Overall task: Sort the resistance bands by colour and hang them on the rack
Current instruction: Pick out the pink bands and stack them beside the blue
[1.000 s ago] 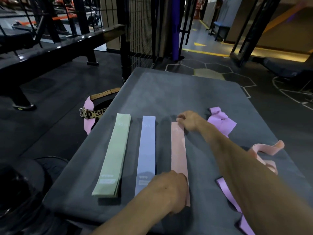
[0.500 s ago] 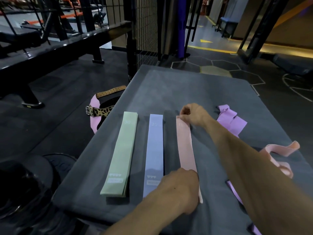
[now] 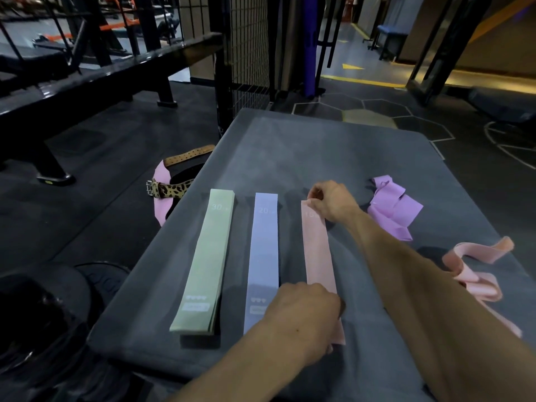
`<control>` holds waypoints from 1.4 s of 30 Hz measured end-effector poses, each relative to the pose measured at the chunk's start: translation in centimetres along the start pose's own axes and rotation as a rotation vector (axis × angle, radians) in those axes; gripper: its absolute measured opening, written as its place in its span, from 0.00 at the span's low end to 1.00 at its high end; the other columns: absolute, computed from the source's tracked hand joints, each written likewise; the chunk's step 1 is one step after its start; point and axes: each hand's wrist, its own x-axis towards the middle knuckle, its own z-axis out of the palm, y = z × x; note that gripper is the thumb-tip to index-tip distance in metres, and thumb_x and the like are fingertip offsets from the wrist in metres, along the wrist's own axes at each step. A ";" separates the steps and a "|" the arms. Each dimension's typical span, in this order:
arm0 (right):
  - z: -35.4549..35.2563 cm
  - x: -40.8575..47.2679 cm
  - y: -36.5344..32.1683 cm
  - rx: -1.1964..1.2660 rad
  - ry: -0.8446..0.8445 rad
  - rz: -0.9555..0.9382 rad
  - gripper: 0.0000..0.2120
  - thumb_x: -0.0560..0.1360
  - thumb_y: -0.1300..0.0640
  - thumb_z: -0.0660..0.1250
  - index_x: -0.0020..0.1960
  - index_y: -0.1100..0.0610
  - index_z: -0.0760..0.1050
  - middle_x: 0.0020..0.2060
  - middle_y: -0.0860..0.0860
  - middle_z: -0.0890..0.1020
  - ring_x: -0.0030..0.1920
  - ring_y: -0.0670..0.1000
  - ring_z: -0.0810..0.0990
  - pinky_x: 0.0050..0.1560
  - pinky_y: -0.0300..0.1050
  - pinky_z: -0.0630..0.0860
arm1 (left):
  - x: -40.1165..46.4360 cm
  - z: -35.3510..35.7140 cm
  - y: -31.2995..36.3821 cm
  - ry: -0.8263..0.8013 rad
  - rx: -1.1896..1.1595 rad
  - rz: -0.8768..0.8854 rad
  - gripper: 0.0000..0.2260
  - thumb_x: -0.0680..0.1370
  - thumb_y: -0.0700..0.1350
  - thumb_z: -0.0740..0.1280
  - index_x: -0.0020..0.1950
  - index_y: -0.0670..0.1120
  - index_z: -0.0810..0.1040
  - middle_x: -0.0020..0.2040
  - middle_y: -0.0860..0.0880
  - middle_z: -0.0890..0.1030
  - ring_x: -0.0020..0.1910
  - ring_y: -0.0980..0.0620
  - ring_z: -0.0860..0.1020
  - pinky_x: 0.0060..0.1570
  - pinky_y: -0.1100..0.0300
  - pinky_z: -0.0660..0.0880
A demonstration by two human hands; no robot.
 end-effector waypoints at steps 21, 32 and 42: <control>0.5 -0.4 -0.4 -0.047 0.042 0.012 0.03 0.76 0.55 0.67 0.48 0.50 0.80 0.49 0.50 0.83 0.49 0.54 0.81 0.50 0.46 0.78 | 0.2 0.5 -0.1 0.155 0.045 0.117 0.08 0.79 0.44 0.69 0.58 0.47 0.77 0.51 0.45 0.79 0.47 0.42 0.79 0.52 0.46 0.76; -2.4 -6.9 0.8 -0.052 0.158 -0.097 0.10 0.78 0.56 0.65 0.56 0.58 0.79 0.56 0.57 0.80 0.57 0.60 0.79 0.60 0.53 0.75 | -1.2 0.0 0.1 0.206 -0.007 0.154 0.02 0.78 0.45 0.64 0.50 0.49 0.75 0.54 0.47 0.79 0.52 0.42 0.78 0.44 0.53 0.68; -11.4 -22.5 8.5 -0.080 0.359 0.203 0.07 0.75 0.60 0.66 0.50 0.55 0.82 0.49 0.55 0.84 0.51 0.61 0.81 0.49 0.49 0.75 | -5.0 -0.6 2.7 0.336 -0.113 0.125 0.05 0.79 0.54 0.64 0.51 0.55 0.77 0.51 0.57 0.82 0.51 0.53 0.78 0.48 0.56 0.75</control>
